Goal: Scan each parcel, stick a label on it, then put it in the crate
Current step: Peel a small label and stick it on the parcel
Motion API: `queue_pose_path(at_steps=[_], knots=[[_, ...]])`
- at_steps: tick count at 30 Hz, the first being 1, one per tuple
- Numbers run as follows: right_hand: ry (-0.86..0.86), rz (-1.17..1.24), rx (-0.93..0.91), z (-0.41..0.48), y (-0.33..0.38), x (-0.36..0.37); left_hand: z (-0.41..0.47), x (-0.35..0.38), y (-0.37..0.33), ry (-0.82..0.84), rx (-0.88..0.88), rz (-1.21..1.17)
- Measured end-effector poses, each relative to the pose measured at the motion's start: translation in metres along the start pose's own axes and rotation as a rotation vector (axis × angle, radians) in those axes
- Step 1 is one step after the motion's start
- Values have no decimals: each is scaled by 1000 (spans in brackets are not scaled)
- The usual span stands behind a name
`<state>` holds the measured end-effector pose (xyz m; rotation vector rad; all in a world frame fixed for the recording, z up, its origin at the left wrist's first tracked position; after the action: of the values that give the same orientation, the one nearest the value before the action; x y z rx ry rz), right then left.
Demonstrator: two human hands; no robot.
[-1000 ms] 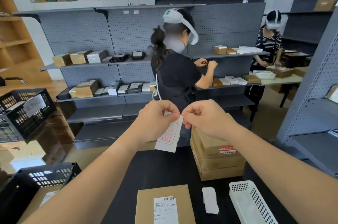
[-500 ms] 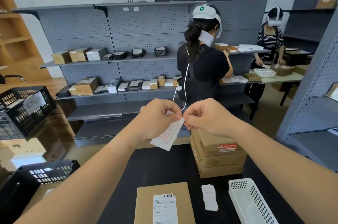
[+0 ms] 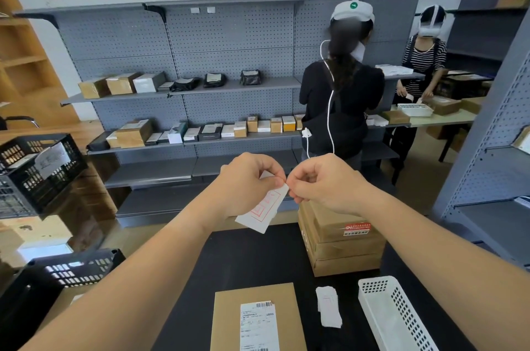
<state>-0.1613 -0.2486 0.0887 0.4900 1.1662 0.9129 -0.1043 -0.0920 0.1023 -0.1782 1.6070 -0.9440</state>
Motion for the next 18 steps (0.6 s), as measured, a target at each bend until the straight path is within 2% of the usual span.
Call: queue_pose_path(at_steps=[6, 8, 12, 18], knots=[[-51, 64, 46, -2, -7, 6, 1, 2, 2, -51, 21, -41], [-143, 145, 73, -4, -14, 12, -1, 4, 5, -141, 41, -121], [-317, 255, 115, -10, -27, 31, -9, 9, 14, -427, 65, -227], [-415, 264, 31, -19, -33, 48, -19, 31, 19, -299, -31, -298]])
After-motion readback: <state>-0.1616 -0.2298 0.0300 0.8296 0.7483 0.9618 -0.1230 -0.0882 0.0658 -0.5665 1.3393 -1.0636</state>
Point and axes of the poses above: each hand's wrist, its own z-axis towards the middle knuckle, its own x-axis out of the palm, y = z × x, the point moved 5 cm from there along z, towards the middle knuckle, and after that the axes turned 12 degrees about -x, right-handed, at the moved point
